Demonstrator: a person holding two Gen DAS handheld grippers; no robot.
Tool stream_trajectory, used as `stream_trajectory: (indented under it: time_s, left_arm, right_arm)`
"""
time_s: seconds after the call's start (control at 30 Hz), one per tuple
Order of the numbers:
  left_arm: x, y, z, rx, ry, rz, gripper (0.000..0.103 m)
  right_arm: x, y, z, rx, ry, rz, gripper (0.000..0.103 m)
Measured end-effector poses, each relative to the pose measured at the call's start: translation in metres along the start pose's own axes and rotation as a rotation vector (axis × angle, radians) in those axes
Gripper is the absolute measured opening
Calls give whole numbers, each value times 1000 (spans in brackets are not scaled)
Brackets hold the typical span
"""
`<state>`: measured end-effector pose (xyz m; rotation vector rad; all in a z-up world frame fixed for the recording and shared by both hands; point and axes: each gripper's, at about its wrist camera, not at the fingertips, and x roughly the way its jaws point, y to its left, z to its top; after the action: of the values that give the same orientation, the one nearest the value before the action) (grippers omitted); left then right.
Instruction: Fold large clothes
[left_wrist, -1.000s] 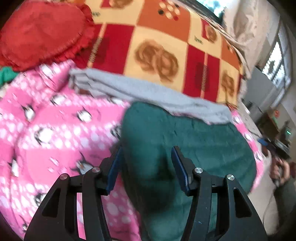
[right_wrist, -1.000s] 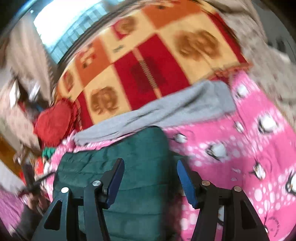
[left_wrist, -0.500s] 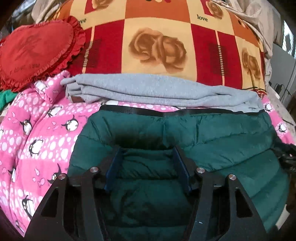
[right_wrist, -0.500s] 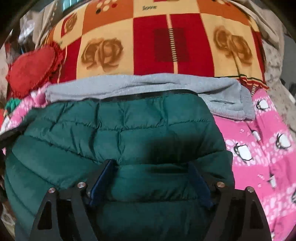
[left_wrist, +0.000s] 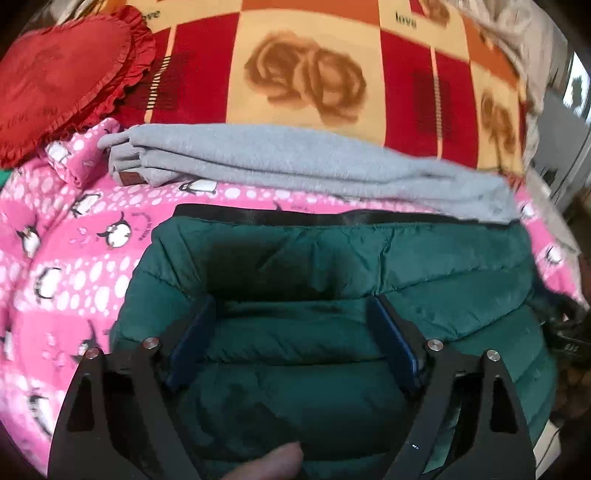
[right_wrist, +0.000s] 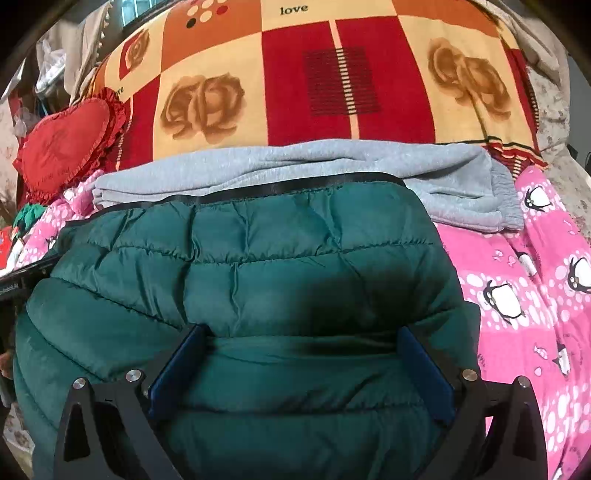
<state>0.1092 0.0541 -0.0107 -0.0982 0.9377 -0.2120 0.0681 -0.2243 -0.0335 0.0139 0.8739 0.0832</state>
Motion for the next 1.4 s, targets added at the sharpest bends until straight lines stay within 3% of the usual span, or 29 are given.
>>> stream_trajectory:
  time_s: [0.2, 0.27, 0.4, 0.53, 0.67, 0.83, 1.17, 1.4]
  left_arm:
    - [-74, -5, -16, -7, 7, 26, 85]
    - [-105, -5, -38, 22, 28, 68, 85]
    - [-156, 4, -86, 26, 61, 78, 85]
    - [-203, 5, -133, 14, 39, 91, 85]
    - [-234, -10, -162, 14, -1, 84, 85]
    - [-258, -40, -181, 48, -34, 32, 85]
    - [-265, -70, -188, 106, -62, 67, 85]
    - [-265, -71, -185, 105, -69, 61, 85]
  right_arm:
    - [-98, 0, -20, 7, -103, 18, 101]
    - [-135, 4, -39, -11, -118, 21, 101]
    - [-189, 10, -83, -47, -114, 1, 101]
    - [-233, 18, -126, -48, -115, 24, 101]
    - [-266, 29, -156, -48, -108, -23, 101]
    - [-295, 31, -171, -21, -140, -37, 101]
    - [-309, 30, -184, -40, -165, -161, 101]
    - [-302, 35, -184, -58, -152, -142, 101]
